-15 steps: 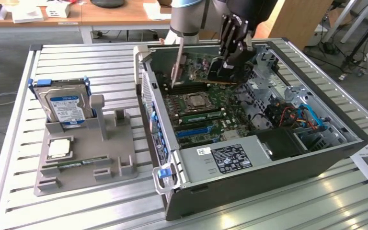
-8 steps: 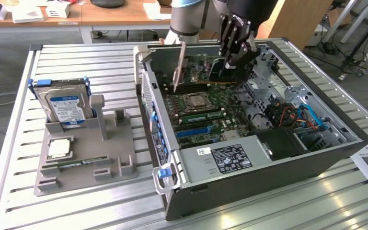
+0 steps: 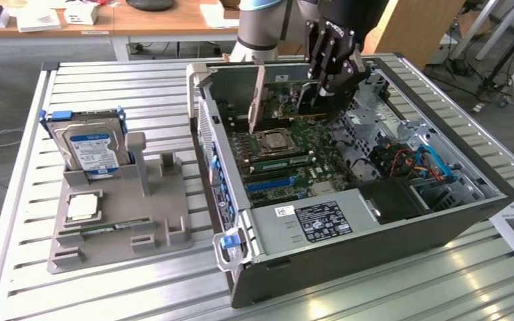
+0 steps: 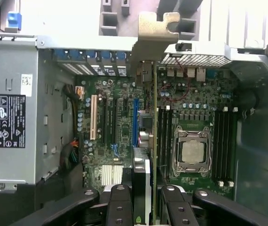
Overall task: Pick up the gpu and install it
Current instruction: 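Insert the gpu into the slot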
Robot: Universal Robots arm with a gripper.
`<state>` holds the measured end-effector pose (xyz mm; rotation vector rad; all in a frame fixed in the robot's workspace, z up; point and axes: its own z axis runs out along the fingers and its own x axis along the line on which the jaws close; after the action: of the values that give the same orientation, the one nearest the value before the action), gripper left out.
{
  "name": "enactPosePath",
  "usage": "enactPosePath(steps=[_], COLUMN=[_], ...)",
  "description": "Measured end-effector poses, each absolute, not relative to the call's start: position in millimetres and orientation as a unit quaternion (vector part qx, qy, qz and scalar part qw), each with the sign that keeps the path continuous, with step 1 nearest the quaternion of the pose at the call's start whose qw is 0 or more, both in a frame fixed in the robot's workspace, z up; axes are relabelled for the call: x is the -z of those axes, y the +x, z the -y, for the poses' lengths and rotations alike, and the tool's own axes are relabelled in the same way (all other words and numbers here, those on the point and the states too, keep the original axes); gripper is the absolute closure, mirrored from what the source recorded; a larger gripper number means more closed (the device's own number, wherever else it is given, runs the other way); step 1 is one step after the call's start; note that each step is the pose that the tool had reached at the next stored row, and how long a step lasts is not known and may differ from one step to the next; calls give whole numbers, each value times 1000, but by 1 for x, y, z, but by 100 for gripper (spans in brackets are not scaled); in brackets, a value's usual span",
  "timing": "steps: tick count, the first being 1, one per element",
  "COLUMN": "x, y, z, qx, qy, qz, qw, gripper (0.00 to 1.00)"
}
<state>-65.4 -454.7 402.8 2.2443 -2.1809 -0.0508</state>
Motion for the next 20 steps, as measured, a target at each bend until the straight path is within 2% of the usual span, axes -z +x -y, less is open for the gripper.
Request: enactPosePath(steps=[20], x=[-394], y=[-70], z=[455], qx=[7], qy=[734], qz=[679], qw=[-1], gripper=[72])
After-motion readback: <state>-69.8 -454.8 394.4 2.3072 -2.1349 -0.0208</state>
